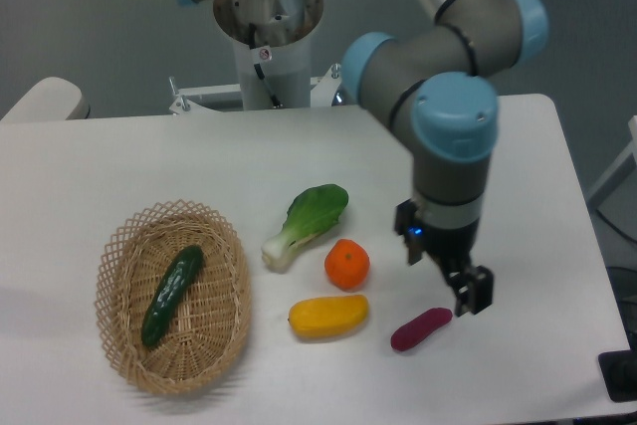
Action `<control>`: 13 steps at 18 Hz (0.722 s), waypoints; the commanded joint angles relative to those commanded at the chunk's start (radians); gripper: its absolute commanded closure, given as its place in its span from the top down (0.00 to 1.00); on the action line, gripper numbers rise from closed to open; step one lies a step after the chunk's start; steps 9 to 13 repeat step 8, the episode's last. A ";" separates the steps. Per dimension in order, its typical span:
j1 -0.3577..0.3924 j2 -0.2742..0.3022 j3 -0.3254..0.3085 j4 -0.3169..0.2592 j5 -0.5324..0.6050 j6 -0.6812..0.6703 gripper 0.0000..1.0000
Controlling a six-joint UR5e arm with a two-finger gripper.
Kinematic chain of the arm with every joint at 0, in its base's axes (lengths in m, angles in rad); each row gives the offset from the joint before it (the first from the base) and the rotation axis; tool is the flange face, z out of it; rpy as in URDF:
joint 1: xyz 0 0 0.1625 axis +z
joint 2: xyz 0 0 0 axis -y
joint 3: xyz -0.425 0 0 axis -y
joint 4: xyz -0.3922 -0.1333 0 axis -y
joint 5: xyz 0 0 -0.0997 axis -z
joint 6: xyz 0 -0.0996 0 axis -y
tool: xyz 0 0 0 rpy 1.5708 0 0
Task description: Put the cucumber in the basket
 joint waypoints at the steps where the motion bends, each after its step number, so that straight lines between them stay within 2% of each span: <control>1: 0.006 0.000 0.000 -0.012 0.003 0.032 1.00; 4: 0.026 0.005 -0.001 -0.019 -0.002 0.085 1.00; 13: 0.025 0.008 -0.003 -0.023 -0.002 0.091 1.00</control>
